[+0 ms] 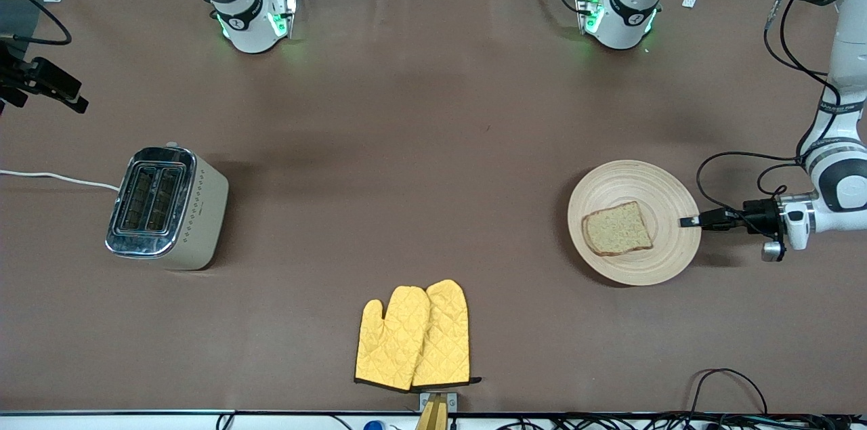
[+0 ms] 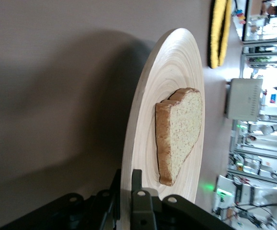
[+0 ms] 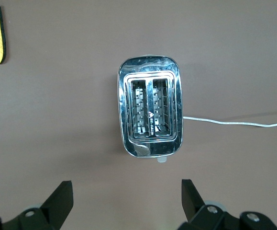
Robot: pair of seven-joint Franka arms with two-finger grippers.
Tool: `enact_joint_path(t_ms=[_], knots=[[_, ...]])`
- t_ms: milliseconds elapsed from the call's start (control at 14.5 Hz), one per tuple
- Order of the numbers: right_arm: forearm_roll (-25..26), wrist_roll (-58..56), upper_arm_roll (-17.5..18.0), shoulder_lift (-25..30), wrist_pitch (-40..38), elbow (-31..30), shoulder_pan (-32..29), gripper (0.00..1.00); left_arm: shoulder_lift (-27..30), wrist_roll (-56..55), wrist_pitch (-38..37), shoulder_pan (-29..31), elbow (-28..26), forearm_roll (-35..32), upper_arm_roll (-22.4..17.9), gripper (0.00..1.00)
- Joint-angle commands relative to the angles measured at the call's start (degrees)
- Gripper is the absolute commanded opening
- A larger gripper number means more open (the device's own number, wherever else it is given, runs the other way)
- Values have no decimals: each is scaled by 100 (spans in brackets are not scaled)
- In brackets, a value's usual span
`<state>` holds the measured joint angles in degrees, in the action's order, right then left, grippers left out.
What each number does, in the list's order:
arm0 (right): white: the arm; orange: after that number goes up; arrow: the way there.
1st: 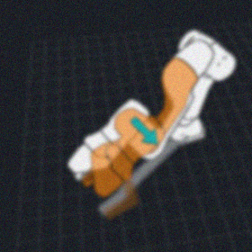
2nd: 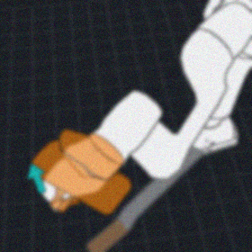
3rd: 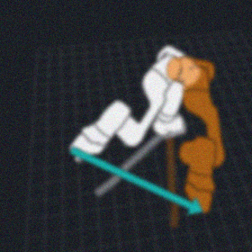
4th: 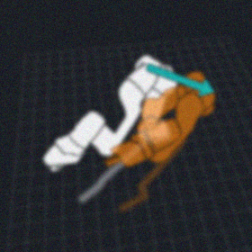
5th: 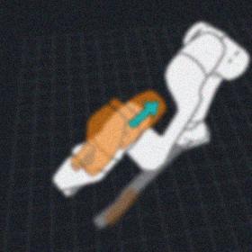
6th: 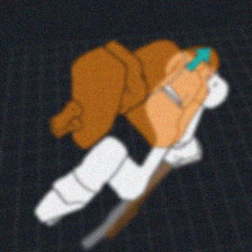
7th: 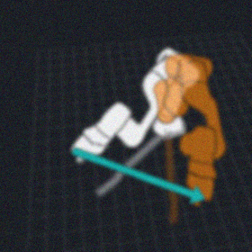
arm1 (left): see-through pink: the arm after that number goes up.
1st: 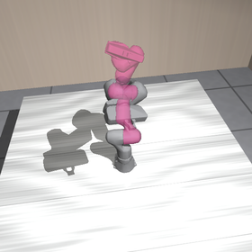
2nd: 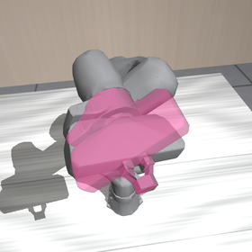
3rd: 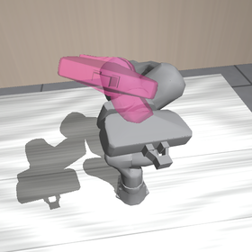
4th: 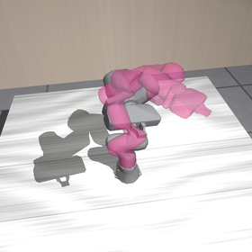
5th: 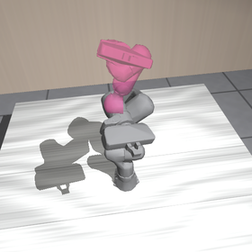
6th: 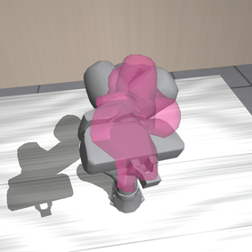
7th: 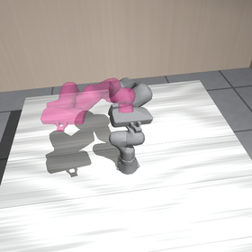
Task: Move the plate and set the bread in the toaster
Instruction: 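Push the wooden plate with the left gripper toward the toaster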
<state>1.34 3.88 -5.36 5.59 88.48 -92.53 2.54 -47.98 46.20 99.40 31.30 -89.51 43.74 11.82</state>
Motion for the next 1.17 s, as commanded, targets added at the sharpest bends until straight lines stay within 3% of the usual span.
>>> enact_joint_path(t_ms=[0, 275, 551, 1102], knots=[[24, 70, 35, 21, -15, -28, -26, 100, 43, -523, -246, 26, 82, 257, 522, 0], [15, 78, 35, 21, -15, -37, -26, 100, 175, -1402, -193, -158, 135, 205, 1287, 0], [15, 78, 35, 21, -15, -37, -26, 100, 149, -1667, 560, -1210, 135, 371, 1349, 0], [15, 78, 35, 13, -15, -37, -34, 100, -184, -1667, 3109, -3575, 187, 2023, 1332, 0]])
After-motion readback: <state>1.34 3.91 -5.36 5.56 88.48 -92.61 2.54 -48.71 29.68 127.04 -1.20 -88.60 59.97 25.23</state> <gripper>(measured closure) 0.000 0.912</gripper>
